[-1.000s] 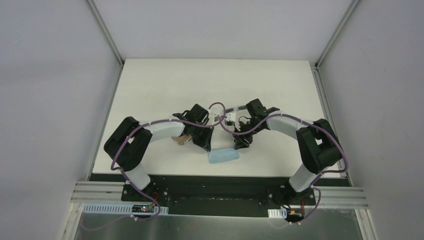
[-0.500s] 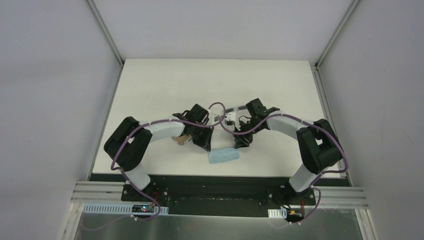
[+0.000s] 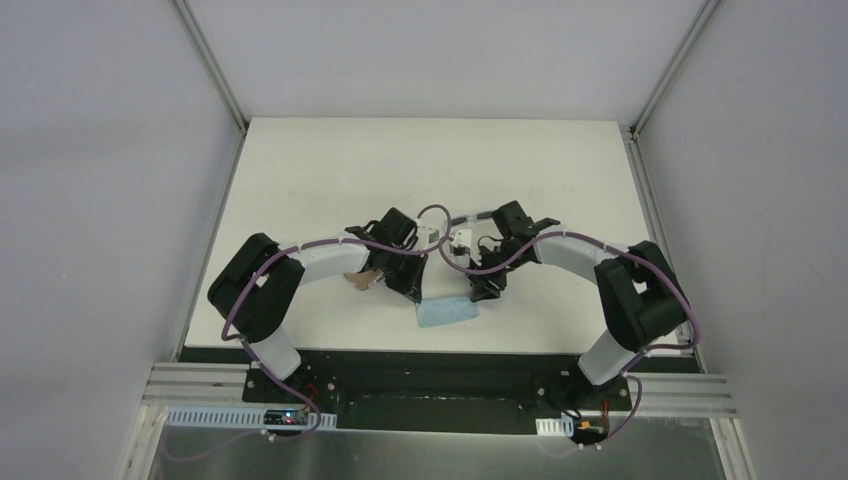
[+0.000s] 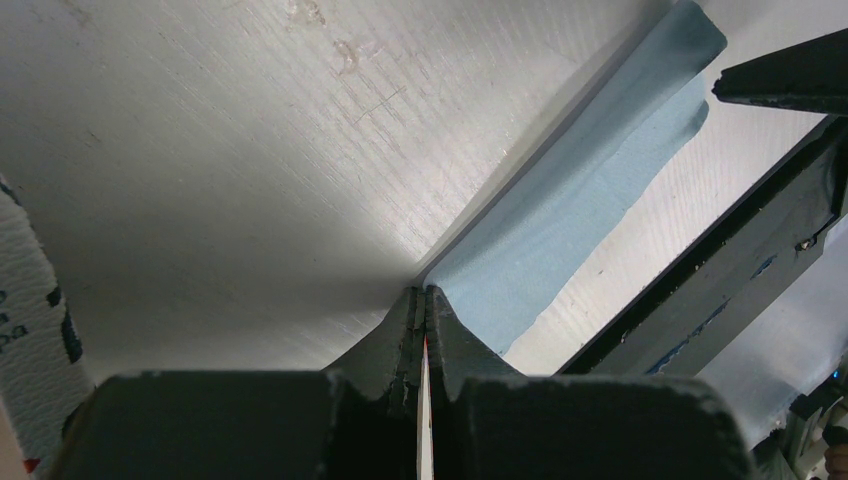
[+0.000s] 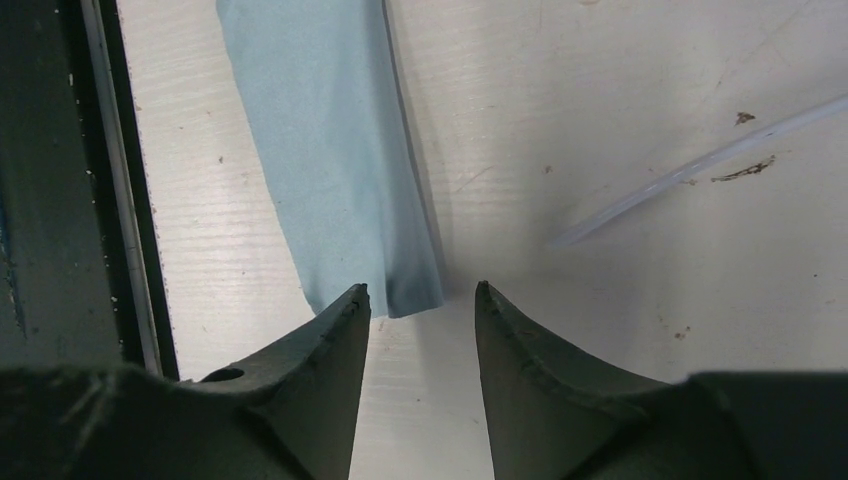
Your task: Organize the sunglasses
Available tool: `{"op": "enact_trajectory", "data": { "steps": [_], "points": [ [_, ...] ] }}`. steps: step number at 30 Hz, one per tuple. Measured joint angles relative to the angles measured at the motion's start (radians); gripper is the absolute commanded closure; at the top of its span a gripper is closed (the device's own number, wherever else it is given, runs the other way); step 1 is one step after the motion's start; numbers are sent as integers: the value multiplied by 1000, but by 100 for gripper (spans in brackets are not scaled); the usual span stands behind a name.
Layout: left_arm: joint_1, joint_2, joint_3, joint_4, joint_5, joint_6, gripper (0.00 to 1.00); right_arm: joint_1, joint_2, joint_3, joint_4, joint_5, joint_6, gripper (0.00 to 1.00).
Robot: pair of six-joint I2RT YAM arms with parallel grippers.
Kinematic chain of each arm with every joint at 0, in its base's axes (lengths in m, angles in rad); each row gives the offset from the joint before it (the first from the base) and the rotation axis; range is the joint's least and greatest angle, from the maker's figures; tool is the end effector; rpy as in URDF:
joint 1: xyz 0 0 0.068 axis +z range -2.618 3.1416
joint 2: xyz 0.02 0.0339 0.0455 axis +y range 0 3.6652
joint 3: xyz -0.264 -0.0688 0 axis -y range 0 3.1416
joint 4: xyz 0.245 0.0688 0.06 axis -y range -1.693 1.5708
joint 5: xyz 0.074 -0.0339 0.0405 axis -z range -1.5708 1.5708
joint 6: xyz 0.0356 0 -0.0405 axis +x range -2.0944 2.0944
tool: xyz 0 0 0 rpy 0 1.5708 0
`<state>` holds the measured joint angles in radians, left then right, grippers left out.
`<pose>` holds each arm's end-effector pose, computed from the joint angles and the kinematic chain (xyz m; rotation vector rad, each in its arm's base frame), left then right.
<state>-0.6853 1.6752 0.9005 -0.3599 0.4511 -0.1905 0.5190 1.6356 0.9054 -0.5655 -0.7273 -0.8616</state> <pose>0.2297 -0.2078 0.1515 0.8283 2.6948 -0.8497 0.2374 0.1629 0.1614 -1.7660 1.9227 0.9161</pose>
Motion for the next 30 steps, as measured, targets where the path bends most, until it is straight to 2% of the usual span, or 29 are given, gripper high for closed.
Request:
{"op": "enact_trajectory", "data": {
  "steps": [14, 27, 30],
  "points": [
    [0, 0, 0, 0, 0, -1, 100, 0, 34, 1, 53, 20, 31, 60],
    [0, 0, 0, -1, 0, -1, 100, 0, 39, -1, 76, 29, 30, 73],
    [0, 0, 0, -1, -1, -1, 100, 0, 40, -1, 72, 24, 28, 79]
  ]
}}
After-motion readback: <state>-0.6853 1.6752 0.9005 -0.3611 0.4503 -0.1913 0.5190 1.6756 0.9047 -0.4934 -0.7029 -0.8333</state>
